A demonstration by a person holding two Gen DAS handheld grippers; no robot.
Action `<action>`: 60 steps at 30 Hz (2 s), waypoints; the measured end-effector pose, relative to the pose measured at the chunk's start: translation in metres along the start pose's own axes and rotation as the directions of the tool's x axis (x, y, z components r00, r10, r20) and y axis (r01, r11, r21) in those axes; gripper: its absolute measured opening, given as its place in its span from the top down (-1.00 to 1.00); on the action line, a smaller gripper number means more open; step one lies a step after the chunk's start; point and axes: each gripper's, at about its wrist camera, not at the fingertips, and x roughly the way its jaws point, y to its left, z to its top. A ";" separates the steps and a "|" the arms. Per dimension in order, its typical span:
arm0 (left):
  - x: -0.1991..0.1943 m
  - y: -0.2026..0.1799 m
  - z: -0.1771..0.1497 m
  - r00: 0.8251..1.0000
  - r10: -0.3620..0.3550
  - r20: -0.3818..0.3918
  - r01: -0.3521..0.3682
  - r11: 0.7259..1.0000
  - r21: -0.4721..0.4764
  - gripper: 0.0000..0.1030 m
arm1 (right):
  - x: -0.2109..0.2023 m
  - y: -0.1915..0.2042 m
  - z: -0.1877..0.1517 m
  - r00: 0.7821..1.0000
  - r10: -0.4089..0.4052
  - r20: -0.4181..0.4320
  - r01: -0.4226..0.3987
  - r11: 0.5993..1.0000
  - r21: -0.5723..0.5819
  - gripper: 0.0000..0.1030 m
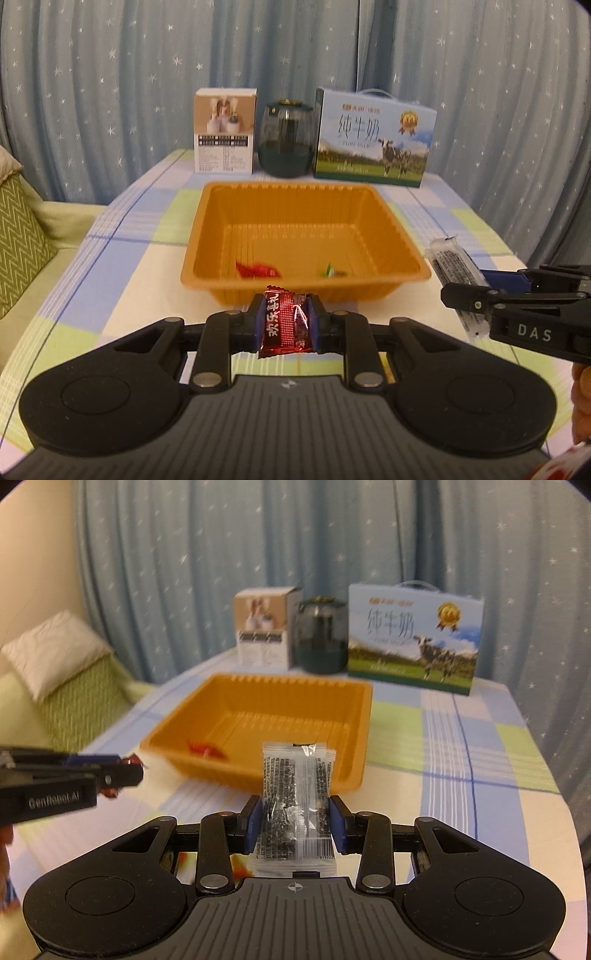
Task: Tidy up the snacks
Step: 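Carry both snacks over the orange tray and release them inside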
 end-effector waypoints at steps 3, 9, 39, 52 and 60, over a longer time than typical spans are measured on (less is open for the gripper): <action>0.005 0.004 0.012 1.000 0.002 0.013 -0.002 1.000 -0.001 0.59 | 0.007 -0.001 0.011 1.000 -0.006 0.010 0.006 0.999 0.036 0.25; 0.020 0.015 0.030 1.000 0.003 0.024 -0.003 1.000 -0.012 0.59 | 0.025 -0.001 0.027 1.000 -0.018 0.026 0.016 0.998 0.067 0.25; 0.105 0.047 0.077 1.000 -0.024 0.005 0.025 0.994 -0.111 0.59 | 0.134 -0.011 0.066 0.999 -0.019 -0.051 0.025 0.992 0.124 0.25; 0.119 0.046 0.071 0.999 -0.032 -0.006 0.031 0.990 -0.135 0.22 | 0.137 -0.016 0.063 0.998 -0.016 -0.067 0.026 0.989 0.143 0.25; 0.114 0.058 0.069 1.000 -0.006 -0.011 0.004 0.989 -0.145 0.21 | 0.137 -0.020 0.063 0.998 -0.016 -0.068 0.027 0.987 0.158 0.25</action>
